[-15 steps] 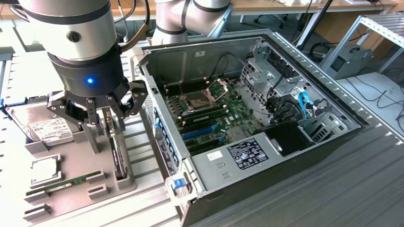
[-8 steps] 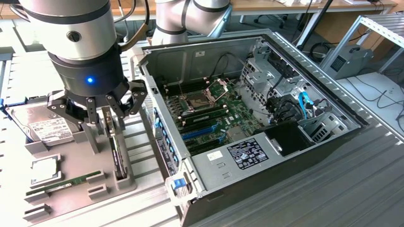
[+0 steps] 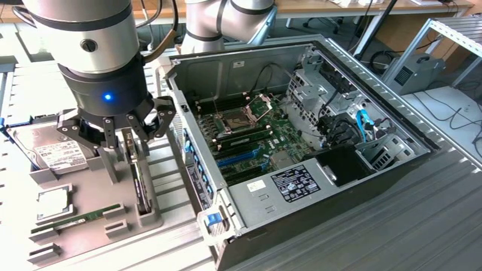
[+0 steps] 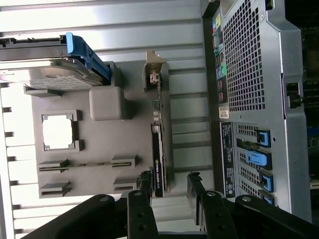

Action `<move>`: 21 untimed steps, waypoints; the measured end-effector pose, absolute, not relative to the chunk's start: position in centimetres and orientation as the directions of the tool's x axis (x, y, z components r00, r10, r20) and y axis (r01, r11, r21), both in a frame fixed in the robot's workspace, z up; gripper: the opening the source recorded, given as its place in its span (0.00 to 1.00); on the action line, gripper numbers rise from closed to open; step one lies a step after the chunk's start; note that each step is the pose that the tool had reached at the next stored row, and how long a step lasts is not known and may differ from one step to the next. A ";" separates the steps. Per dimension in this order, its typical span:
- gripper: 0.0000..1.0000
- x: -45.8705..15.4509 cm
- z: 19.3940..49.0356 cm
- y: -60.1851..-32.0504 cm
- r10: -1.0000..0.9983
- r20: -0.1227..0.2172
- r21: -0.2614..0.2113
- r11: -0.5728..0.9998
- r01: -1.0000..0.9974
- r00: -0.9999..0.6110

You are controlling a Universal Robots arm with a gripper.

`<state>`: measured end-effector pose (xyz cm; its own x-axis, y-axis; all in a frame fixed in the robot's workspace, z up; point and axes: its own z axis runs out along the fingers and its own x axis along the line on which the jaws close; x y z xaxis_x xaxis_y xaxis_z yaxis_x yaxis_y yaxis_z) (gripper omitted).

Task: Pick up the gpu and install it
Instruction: 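Pick up the gpu and move the gpu toward the slot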

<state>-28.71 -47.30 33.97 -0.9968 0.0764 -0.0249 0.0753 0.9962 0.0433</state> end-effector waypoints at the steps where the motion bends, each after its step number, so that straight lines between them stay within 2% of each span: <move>1: 0.42 -28.7 33.9 -47.3 0.076 -0.025 0.043 0.996 0.075 -0.997; 21: 0.42 -28.7 33.4 -47.3 0.076 -0.025 0.043 0.996 0.075 -0.997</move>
<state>-28.71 -47.30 33.37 -0.9968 0.0764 -0.0250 0.0753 0.9962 0.0433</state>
